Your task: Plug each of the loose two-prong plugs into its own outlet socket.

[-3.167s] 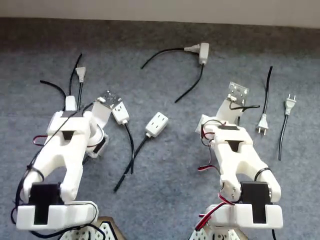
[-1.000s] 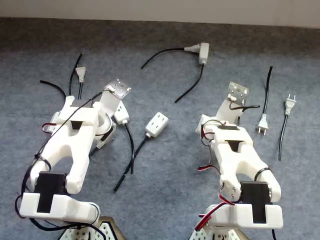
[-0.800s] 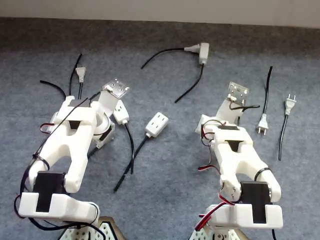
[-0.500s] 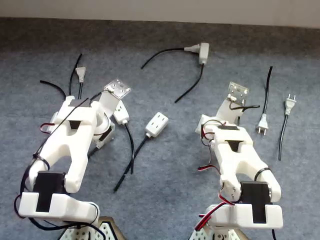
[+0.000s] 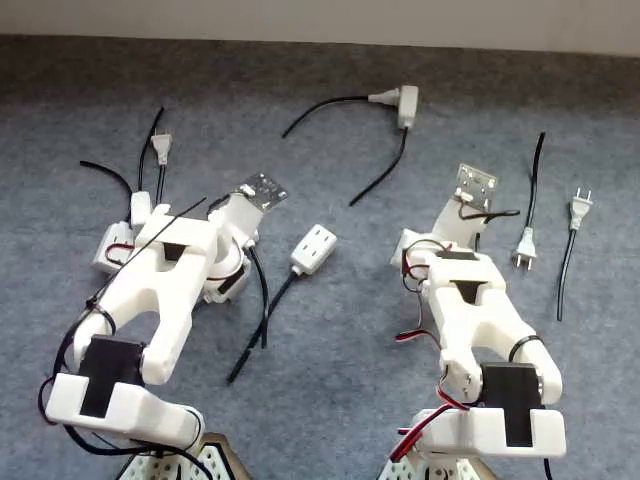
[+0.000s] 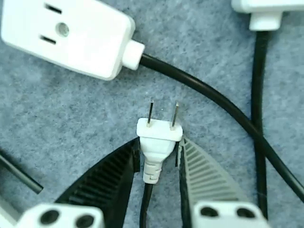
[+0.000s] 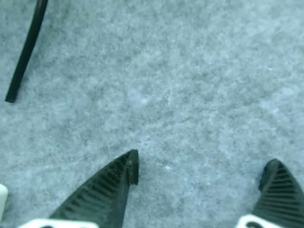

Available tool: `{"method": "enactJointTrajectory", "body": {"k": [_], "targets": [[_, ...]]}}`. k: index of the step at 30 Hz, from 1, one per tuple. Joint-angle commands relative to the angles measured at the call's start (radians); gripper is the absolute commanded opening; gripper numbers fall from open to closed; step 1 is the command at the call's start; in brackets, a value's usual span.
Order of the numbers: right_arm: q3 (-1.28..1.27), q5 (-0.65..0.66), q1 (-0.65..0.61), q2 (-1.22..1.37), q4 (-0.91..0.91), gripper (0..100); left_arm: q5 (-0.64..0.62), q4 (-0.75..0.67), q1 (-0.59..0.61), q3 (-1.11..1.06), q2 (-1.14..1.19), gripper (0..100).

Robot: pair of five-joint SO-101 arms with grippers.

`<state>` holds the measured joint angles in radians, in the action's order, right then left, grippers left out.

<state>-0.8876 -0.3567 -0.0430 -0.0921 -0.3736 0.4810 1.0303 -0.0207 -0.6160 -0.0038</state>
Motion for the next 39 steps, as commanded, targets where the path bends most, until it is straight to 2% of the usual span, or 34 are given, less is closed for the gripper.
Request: {"method": "enactJointTrajectory", "body": {"k": [1,9,19,23,27,33,39], "targets": [[0.042,-0.008,-0.002,-0.002,0.018,38.5,-0.008,0.006,-0.016,0.001,-0.007,15],[0.042,-0.008,-0.002,-0.002,0.018,38.5,-0.009,0.009,-0.004,0.005,-0.008,15],[0.042,-0.008,-0.002,-0.002,0.018,38.5,-0.005,0.011,0.243,0.110,-0.005,15],[0.042,-0.008,-0.002,-0.002,0.018,38.5,-0.002,0.029,0.252,0.145,-0.005,15],[0.042,0.037,-0.002,-0.002,0.018,38.5,0.064,0.055,0.252,0.162,-0.008,15],[0.042,0.041,-0.004,-0.002,0.018,38.5,0.066,0.054,0.294,0.200,0.001,15],[0.042,0.043,-0.004,-0.002,0.019,38.5,0.061,0.078,0.225,0.203,-0.008,15]]}}
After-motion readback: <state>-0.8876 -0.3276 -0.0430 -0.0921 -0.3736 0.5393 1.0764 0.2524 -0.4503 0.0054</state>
